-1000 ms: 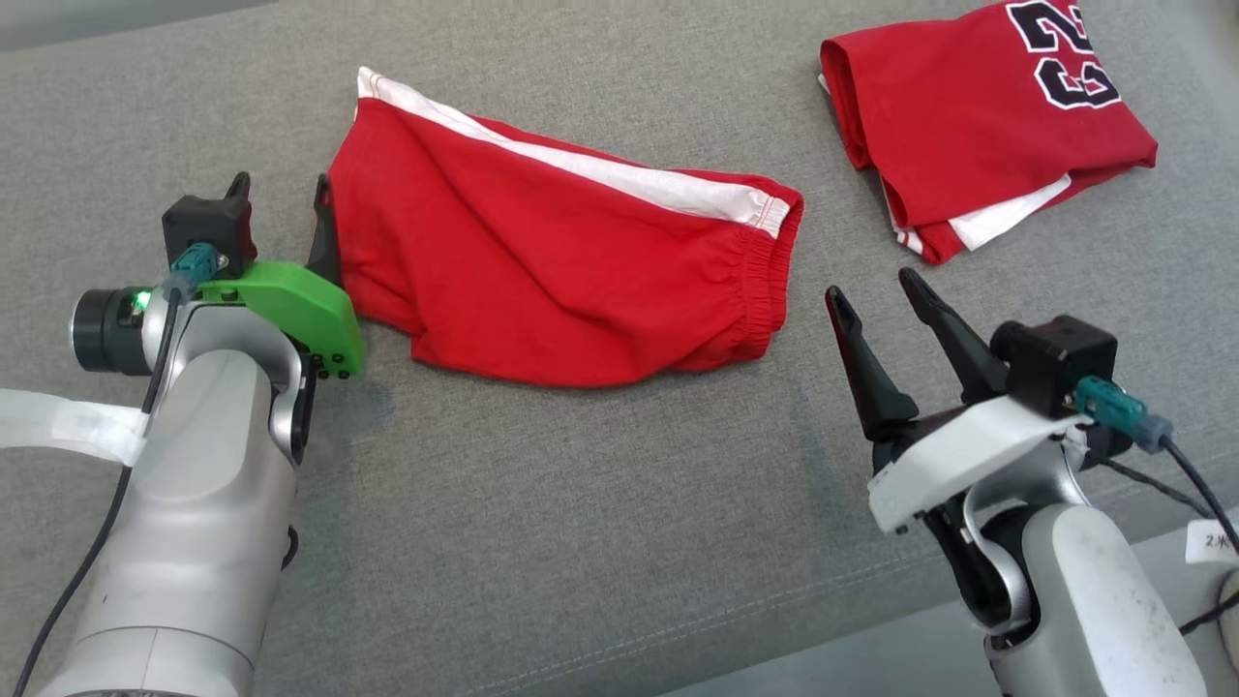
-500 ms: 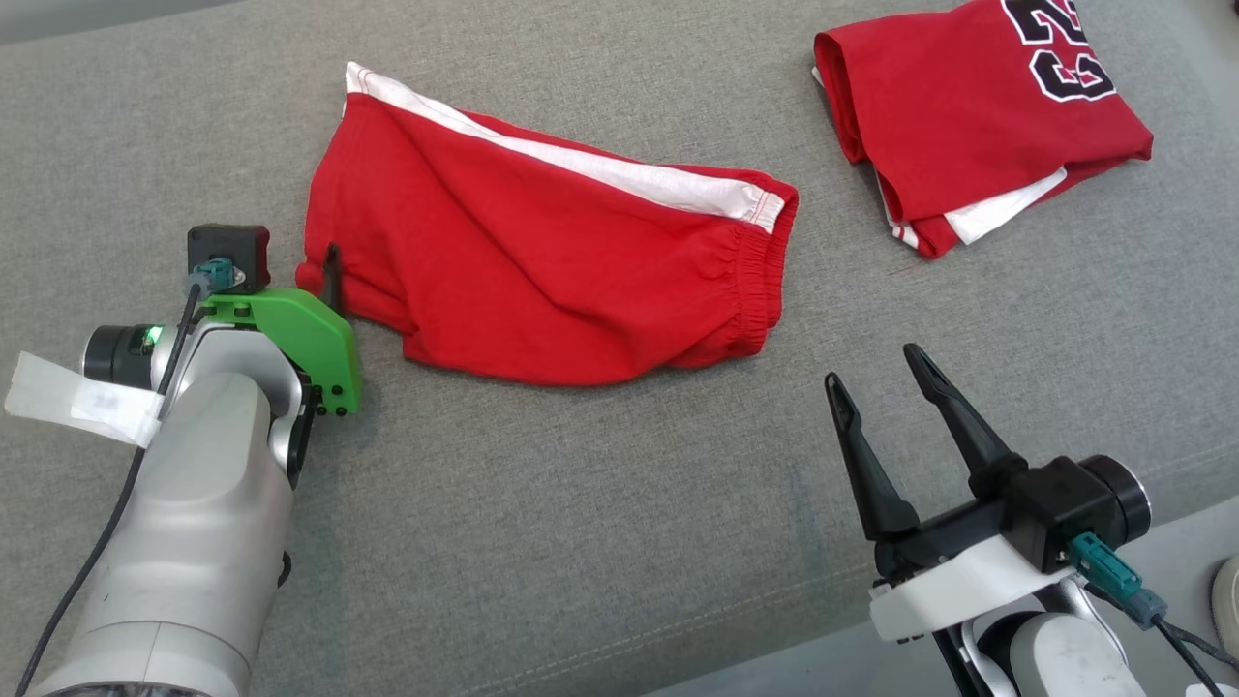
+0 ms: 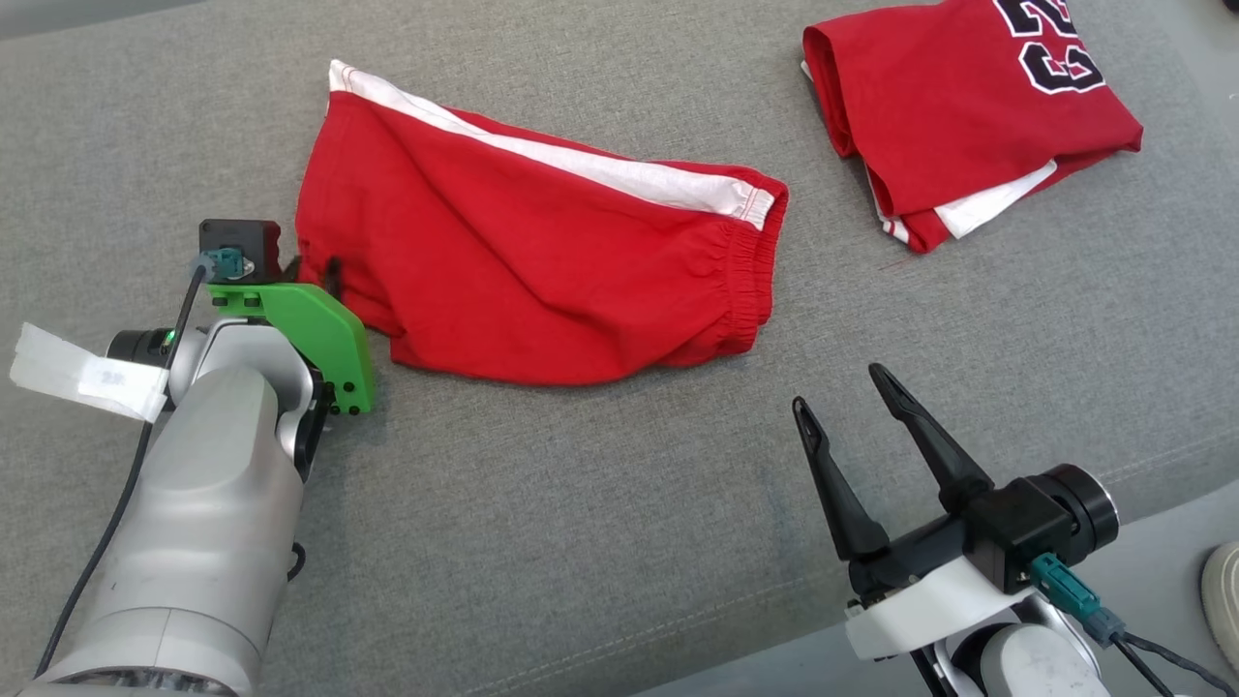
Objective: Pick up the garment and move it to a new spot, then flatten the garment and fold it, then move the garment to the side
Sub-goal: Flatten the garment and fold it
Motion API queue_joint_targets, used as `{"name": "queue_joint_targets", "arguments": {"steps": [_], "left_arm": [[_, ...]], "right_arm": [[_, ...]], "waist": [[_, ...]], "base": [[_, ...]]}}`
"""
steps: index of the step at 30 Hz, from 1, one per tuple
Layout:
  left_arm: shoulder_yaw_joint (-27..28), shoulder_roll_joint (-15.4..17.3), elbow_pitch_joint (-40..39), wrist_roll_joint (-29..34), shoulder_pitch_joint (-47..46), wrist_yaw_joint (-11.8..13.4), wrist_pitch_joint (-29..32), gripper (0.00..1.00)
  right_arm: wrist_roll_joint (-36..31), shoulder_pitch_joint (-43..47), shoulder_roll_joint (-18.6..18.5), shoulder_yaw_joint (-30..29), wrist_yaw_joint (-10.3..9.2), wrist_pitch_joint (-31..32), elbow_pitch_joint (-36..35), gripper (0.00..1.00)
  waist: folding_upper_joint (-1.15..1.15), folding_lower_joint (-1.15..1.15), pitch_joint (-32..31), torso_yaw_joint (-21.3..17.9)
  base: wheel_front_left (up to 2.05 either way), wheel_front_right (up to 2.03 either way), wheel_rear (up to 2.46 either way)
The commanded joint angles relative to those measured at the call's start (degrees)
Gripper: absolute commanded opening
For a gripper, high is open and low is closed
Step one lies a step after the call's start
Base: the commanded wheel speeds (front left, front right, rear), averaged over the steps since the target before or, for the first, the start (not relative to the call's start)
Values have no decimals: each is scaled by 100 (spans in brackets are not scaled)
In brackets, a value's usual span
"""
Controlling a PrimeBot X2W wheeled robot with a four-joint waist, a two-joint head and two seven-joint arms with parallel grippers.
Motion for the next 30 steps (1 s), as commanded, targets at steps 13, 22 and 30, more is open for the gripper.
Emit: {"name": "queue_joint_targets", "arguments": {"steps": [13, 22, 30], "left_arm": [[46, -34, 25, -279, 562, -52, -307, 0], [150, -141, -141, -559, 1192, -118, -630, 0], [200, -220, -587, -788, 1795, -59, -743, 0]], "right_arm": [[-102, -78, -48, 52, 0, 23, 83, 100], [-88, 17, -118, 48, 0, 126, 37, 100], [-29, 75, -172, 122, 0, 243, 32, 100]], "waist": [[0, 0, -262, 216], [0, 0, -589, 533], [0, 0, -906, 643]], "base": [[0, 0, 0], [0, 0, 0], [0, 0, 0]]}}
